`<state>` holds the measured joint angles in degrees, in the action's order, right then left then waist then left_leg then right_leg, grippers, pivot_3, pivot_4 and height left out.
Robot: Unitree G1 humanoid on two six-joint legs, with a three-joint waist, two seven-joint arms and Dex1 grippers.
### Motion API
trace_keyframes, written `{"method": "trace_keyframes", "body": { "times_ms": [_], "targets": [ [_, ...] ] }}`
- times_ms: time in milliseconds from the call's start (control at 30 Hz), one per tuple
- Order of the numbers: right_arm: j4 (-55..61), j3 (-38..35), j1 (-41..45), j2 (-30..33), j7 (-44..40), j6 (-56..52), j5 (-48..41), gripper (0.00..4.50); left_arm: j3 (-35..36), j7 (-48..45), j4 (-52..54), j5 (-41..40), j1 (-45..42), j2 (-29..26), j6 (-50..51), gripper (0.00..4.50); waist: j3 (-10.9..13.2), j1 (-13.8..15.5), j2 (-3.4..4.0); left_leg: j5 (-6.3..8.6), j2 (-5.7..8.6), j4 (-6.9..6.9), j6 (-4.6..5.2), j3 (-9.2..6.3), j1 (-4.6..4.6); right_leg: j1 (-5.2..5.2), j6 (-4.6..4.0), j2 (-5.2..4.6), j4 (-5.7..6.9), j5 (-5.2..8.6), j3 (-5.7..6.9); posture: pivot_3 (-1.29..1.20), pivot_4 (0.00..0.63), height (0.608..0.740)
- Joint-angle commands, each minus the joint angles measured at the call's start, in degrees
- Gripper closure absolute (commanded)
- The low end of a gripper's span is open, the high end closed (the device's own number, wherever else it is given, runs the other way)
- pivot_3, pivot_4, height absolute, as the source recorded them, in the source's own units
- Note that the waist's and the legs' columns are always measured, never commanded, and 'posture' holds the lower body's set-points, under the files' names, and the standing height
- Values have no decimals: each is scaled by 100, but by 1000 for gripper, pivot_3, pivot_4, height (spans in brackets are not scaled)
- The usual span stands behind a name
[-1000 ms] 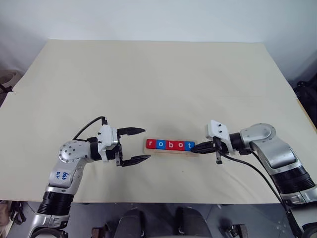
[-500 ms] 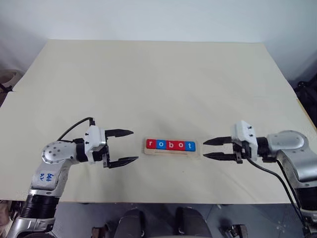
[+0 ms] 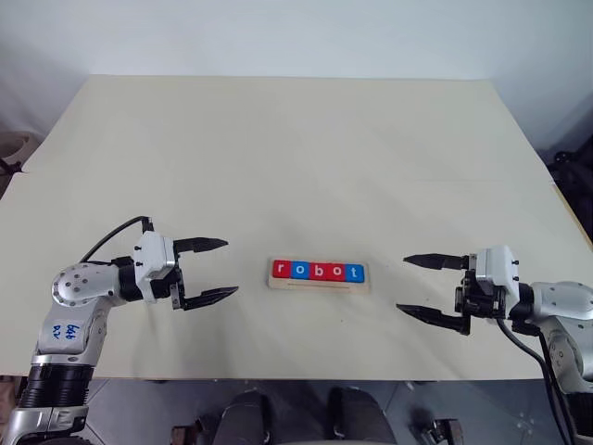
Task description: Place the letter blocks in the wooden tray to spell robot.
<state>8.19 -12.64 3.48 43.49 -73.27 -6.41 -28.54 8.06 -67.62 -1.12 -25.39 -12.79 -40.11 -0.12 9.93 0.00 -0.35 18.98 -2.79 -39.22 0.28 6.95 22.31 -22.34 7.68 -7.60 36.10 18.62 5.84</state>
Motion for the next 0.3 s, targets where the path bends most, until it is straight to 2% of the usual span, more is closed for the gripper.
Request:
{"method": "trace_keyframes", "body": {
  "times_ms": [33, 300],
  "targets": [
    [34, -244, -15, 6, 118, 167, -103, 36, 114, 93, 69, -18, 37, 21, -95, 0, 0, 0, 0, 0, 0, 0, 0, 0, 0, 0, 0, 0, 0, 0, 0, 0, 150, 740],
    [16, -237, 4, 24, 181, 192, -130, 36, 109, 207, 48, 34, 56, 64, -208, 0, 0, 3, 0, 0, 1, 0, 0, 0, 0, 0, 0, -1, 0, 0, -1, 0, 150, 740]
  ]
}}
